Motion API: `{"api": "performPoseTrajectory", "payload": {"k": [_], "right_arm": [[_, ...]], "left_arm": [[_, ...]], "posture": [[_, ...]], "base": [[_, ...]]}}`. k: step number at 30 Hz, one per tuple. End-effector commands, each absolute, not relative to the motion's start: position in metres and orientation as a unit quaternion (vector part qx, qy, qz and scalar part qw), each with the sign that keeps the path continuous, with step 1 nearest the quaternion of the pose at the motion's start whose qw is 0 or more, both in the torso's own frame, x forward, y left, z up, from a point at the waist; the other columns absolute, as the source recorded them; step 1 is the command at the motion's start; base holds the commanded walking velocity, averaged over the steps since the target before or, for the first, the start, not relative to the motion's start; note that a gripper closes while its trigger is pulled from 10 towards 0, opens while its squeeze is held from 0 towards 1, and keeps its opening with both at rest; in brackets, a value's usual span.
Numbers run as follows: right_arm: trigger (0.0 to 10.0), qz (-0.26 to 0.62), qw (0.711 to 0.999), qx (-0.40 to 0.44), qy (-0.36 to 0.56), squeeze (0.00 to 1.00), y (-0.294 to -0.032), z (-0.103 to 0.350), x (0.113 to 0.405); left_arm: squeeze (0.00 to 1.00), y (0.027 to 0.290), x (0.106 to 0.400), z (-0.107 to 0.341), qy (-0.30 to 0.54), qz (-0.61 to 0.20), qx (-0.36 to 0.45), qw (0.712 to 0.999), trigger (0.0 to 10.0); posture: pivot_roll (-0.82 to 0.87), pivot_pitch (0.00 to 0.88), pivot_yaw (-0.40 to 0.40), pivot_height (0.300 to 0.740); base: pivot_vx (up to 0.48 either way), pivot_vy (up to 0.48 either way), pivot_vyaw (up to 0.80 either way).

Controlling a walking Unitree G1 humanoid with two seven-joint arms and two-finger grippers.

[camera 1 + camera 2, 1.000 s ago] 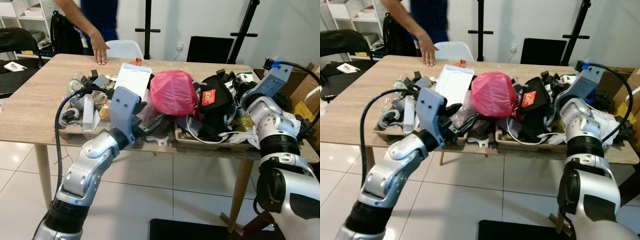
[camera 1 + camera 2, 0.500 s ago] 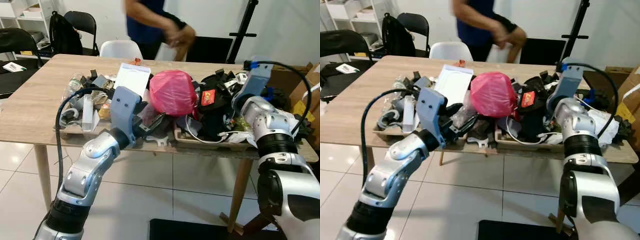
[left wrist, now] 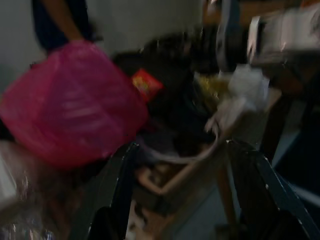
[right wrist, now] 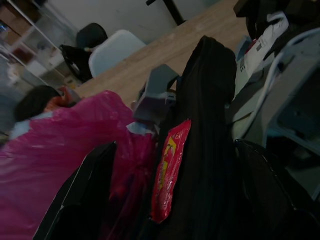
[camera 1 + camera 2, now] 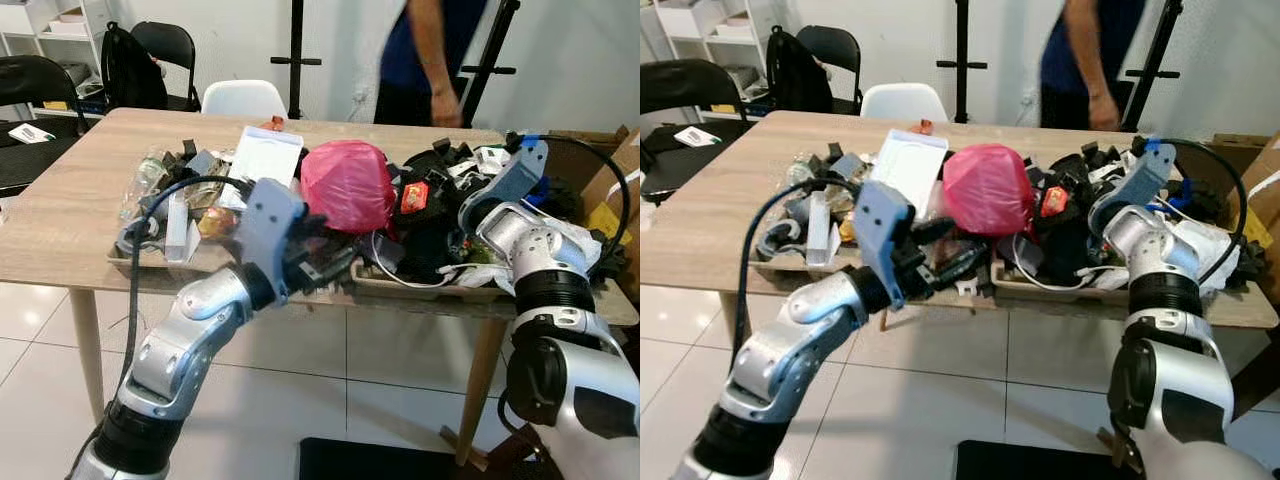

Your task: Picking trash to rubbish bin

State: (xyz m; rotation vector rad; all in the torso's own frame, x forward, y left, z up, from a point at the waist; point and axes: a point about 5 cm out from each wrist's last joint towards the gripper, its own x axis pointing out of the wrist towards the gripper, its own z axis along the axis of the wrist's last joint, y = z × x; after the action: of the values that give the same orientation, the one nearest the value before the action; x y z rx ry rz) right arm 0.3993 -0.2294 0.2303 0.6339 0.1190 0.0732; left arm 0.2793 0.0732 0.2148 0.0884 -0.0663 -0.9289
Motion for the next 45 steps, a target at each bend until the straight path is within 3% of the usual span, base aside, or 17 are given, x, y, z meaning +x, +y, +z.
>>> {"api": "performPoseTrajectory", "payload": {"k": [1, 9, 16, 22, 23, 24, 25, 26, 27, 42, 45], "right_arm": [[10.0, 0.035, 0.935, 0.342, 0.085, 0.00, -0.226, 0.217, 0.397], [10.0, 0.068, 0.878, 0.468, 0.074, 0.00, -0.226, 0.226, 0.397], [10.0, 0.076, 0.910, 0.388, 0.123, 0.00, -0.218, 0.214, 0.395], [10.0, 0.088, 0.914, 0.372, 0.132, 0.00, -0.213, 0.213, 0.395], [7.8, 0.087, 0.914, 0.374, 0.133, 0.00, -0.213, 0.213, 0.395], [7.8, 0.087, 0.914, 0.374, 0.133, 0.00, -0.213, 0.213, 0.395], [4.8, 0.085, 0.913, 0.375, 0.134, 0.00, -0.214, 0.213, 0.395], [4.8, 0.084, 0.913, 0.376, 0.134, 0.00, -0.214, 0.213, 0.395], [0.0, 0.081, 0.913, 0.377, 0.133, 0.00, -0.215, 0.213, 0.395], [0.0, 0.061, 0.910, 0.398, 0.096, 0.00, -0.227, 0.222, 0.396], [0.0, 0.060, 0.921, 0.379, 0.061, 0.00, -0.230, 0.232, 0.397]], "left_arm": [[0.00, 0.075, 0.280, 0.207, 0.000, -0.442, 0.053, 0.896, 10.0], [0.00, 0.081, 0.285, 0.199, 0.044, -0.420, 0.034, 0.906, 10.0], [0.00, 0.080, 0.285, 0.201, 0.044, -0.416, 0.036, 0.908, 10.0], [0.00, 0.080, 0.285, 0.202, 0.045, -0.414, 0.036, 0.908, 10.0], [0.00, 0.080, 0.285, 0.202, 0.045, -0.414, 0.036, 0.909, 10.0], [0.00, 0.080, 0.285, 0.202, 0.045, -0.414, 0.036, 0.909, 10.0], [0.00, 0.080, 0.285, 0.202, 0.045, -0.413, 0.037, 0.909, 10.0], [0.00, 0.080, 0.285, 0.202, 0.045, -0.413, 0.037, 0.909, 10.0], [0.00, 0.080, 0.285, 0.202, 0.045, -0.412, 0.038, 0.909, 10.0], [0.00, 0.080, 0.288, 0.205, 0.038, -0.405, 0.040, 0.912, 10.0], [0.00, 0.081, 0.290, 0.206, 0.034, -0.400, 0.040, 0.915, 10.0]], "posture": [[-0.01, 0.029, 0.003, 0.740], [0.00, 0.029, 0.003, 0.740], [-0.01, 0.029, 0.000, 0.740], [0.00, 0.030, -0.002, 0.740], [0.00, 0.030, -0.003, 0.740], [0.00, 0.030, -0.003, 0.740], [0.00, 0.030, -0.003, 0.740], [0.00, 0.030, -0.003, 0.740], [0.00, 0.029, -0.003, 0.740], [-0.01, 0.036, 0.001, 0.740], [-0.01, 0.037, -0.001, 0.740]], "base": [[0.000, 0.000, 0.00], [0.000, 0.000, 0.00], [0.000, 0.000, 0.00], [0.000, 0.000, 0.00], [0.000, 0.000, 0.00], [0.000, 0.000, 0.00], [0.000, 0.000, 0.00], [0.000, 0.000, 0.00], [0.000, 0.000, 0.00], [0.000, 0.000, 0.00], [0.000, 0.000, 0.00]]}}
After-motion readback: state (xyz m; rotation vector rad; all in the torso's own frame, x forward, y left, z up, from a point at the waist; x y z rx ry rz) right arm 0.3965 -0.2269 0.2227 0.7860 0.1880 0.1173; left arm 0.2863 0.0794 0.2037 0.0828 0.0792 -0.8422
